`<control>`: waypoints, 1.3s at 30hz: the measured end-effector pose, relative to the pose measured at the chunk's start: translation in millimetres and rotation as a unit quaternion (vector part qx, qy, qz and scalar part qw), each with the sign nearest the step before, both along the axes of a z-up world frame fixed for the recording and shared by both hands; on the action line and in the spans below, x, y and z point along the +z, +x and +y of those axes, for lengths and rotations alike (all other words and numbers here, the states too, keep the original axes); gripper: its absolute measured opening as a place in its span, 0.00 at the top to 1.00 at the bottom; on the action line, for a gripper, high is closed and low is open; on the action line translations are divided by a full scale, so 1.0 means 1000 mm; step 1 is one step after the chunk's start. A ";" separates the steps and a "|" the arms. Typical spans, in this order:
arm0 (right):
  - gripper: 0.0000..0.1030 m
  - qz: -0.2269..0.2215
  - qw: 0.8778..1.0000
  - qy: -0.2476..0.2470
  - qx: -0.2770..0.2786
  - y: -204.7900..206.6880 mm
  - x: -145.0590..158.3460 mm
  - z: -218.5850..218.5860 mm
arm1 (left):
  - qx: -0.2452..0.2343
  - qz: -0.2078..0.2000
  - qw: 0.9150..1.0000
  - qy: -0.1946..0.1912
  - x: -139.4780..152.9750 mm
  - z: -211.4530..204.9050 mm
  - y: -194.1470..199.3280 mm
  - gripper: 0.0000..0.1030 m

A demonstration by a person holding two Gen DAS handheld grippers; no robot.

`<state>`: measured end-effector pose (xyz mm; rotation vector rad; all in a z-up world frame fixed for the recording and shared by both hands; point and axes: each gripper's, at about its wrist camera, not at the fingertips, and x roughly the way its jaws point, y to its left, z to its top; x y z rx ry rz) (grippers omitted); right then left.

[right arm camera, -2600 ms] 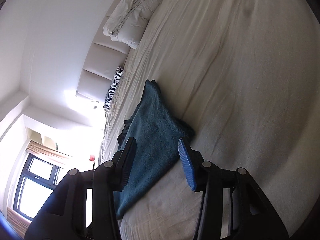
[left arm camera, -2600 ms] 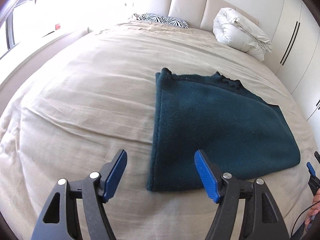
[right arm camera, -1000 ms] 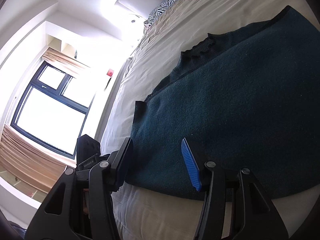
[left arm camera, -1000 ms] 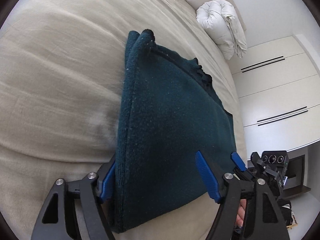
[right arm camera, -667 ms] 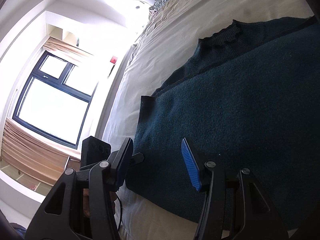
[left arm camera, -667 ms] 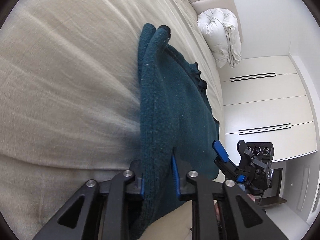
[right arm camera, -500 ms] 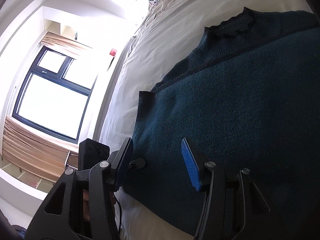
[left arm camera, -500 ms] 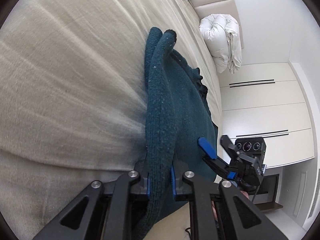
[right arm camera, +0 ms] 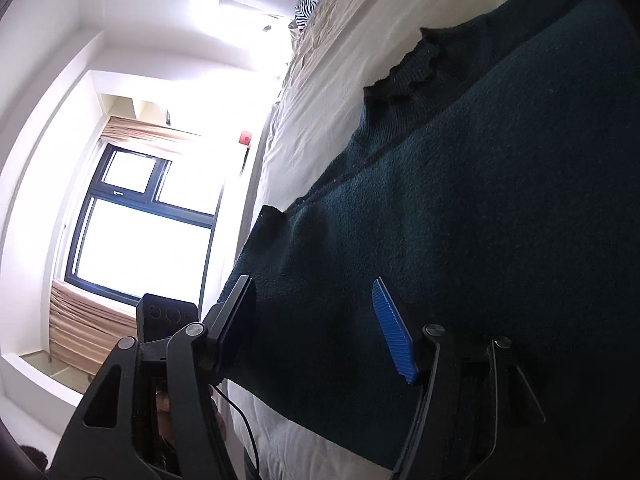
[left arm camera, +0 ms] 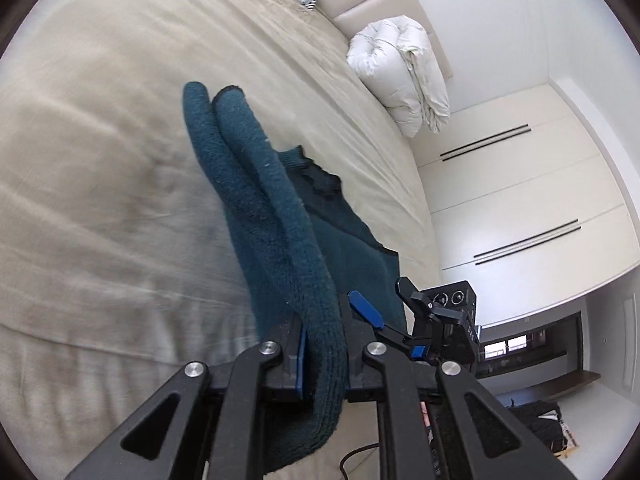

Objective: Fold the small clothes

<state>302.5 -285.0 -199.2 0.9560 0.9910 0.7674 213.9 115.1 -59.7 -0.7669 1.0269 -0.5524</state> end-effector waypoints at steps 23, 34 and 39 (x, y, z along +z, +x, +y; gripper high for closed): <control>0.28 0.041 0.997 0.025 -0.064 -0.015 -0.010 -0.188 | -0.083 -0.003 0.996 0.018 -0.039 -0.142 0.000 0.34; 0.77 0.038 0.964 -0.263 -0.017 -0.020 0.023 -0.147 | -0.074 0.016 0.997 -0.007 -0.058 -0.121 -0.026 0.34; 0.82 0.043 0.962 -0.269 -0.022 -0.016 0.024 -0.152 | -0.073 0.019 0.997 -0.014 -0.062 -0.113 -0.032 0.34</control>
